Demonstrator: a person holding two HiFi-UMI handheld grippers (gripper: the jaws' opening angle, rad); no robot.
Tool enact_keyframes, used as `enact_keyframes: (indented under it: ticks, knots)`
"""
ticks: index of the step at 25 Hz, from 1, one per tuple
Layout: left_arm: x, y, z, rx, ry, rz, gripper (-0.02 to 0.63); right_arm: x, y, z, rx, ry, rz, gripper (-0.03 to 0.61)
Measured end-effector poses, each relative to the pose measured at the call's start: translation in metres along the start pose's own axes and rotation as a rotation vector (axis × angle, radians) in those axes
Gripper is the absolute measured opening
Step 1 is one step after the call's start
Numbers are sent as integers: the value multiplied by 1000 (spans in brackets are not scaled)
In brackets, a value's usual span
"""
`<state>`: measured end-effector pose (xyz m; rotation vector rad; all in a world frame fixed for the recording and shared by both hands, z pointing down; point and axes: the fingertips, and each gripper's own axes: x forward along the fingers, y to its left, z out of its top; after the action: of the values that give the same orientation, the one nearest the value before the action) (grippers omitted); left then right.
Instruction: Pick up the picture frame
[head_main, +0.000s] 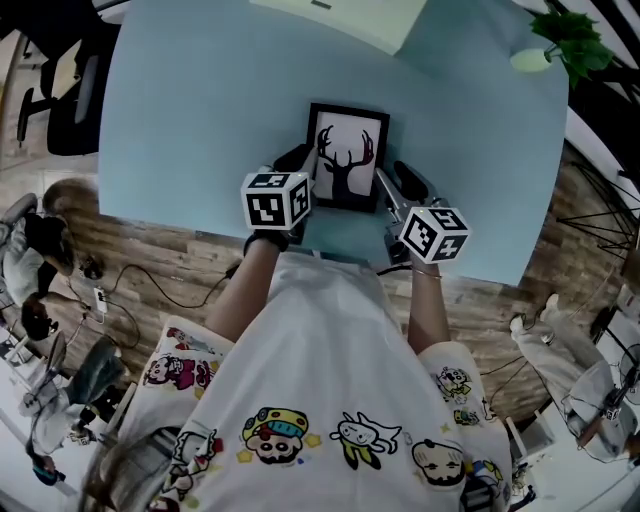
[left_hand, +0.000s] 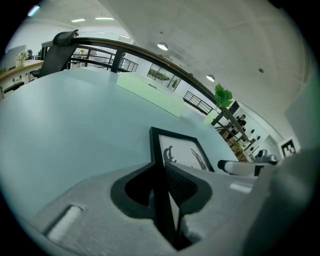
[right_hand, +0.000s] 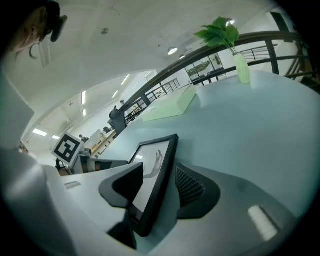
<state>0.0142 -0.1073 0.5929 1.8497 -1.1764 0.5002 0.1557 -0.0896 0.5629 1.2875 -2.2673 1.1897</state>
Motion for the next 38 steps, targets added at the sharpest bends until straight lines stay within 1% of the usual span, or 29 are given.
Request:
enact_keyframes:
  ticks: [4,8,11,16,20,24,28,33,36,38]
  knots:
    - [0,0,0,-11,3,-5,64,6,-3,-7,68,43,40,204]
    - [0,0,-1,-17,6,-9,64,12,-2,-13,153,92,105,204]
    - [0,1,-1,-19,7,-11,64,15,-1,-16,190,141,150,206]
    - [-1,1,-2,-27,8,-15,64,20,3,-22,275,255,249,204]
    - [-1,1,-2,-41,15,-21,64,20,6,-20,370,291,321,196]
    - [-1,1,-1,-49,19,-30,64,19,10,-15,464,329,431,199]
    - [0,1,0,-60,19,-37,64,23,21,-5,492,350,555,195]
    - [1,2,0,-74,20,-42,64,26,25,-5,485,380,588,186]
    - [1,1,0,-75,20,-46,64,24,26,-4,504,386,614,179]
    - [1,1,0,-78,21,-49,64,23,28,-3,510,392,638,159]
